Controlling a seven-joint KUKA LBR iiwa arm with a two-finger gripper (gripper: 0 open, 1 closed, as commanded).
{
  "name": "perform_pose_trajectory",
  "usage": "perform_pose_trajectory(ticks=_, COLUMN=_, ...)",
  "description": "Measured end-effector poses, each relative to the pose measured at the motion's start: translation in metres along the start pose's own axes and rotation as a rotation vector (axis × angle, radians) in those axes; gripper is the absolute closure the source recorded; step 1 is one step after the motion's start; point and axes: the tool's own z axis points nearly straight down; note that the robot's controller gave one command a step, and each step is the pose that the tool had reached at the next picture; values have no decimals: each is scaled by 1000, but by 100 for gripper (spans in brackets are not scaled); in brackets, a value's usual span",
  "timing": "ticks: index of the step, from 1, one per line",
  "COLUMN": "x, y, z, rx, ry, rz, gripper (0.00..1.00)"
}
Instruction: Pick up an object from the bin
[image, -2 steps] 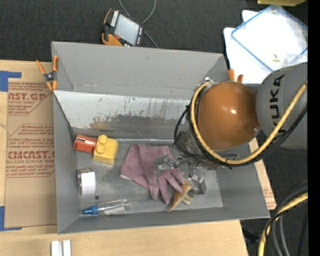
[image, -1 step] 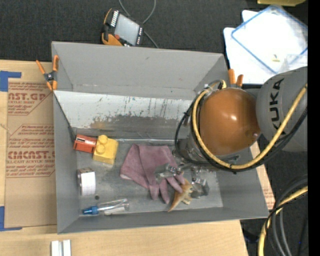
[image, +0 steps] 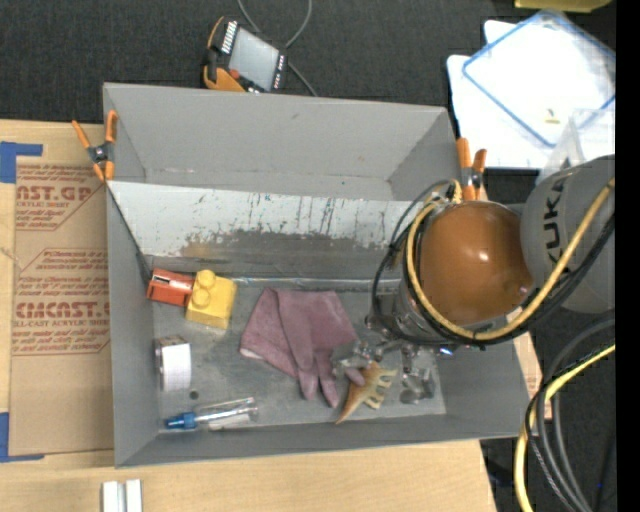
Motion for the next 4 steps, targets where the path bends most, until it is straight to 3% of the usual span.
perform_pose_trajectory(ticks=1, x=-13, y=5, z=44, rx=6, ry=-9, rz=13, gripper=0)
perform_pose_trajectory(ticks=2, x=5, y=-2, z=44, rx=6, ry=-6, rz=24, gripper=100)
perform_pose_trajectory(ticks=4, x=6, y=0, z=40, rx=3, ry=-5, rz=8, gripper=100)
